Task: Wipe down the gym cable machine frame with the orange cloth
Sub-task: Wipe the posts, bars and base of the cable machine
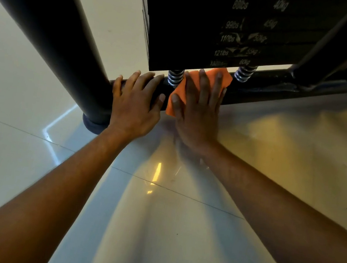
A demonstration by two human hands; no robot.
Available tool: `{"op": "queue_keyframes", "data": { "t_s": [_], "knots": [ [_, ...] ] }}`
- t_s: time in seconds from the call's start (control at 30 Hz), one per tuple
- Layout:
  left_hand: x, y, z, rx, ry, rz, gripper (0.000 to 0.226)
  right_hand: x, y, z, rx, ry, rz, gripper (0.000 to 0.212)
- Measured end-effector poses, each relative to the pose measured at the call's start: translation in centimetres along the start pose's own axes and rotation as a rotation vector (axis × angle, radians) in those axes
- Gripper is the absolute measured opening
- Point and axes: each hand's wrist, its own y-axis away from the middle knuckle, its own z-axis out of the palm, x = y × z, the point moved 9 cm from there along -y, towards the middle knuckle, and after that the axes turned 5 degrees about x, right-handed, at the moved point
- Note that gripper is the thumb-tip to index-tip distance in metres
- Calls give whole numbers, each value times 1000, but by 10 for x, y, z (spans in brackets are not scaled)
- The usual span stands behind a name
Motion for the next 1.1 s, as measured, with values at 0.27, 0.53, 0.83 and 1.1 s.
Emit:
{"op": "queue_keyframes", "data": {
  "t_s": [0.27, 0.53, 0.83, 1.1],
  "knots": [
    [5, 2, 5, 39, -21, -5, 56, 50, -11, -12, -25, 72, -335, 66],
    [5, -1, 9, 87, 0, -15, 49, 14, -7, -6, 2, -30, -73, 60],
    [5, 0, 7, 79, -14, 1, 51, 1, -10, -6, 46, -76, 80, 54],
    [6, 3, 11, 71, -63, 2, 58, 53, -10, -17, -21, 54, -316, 60]
  ]
}}
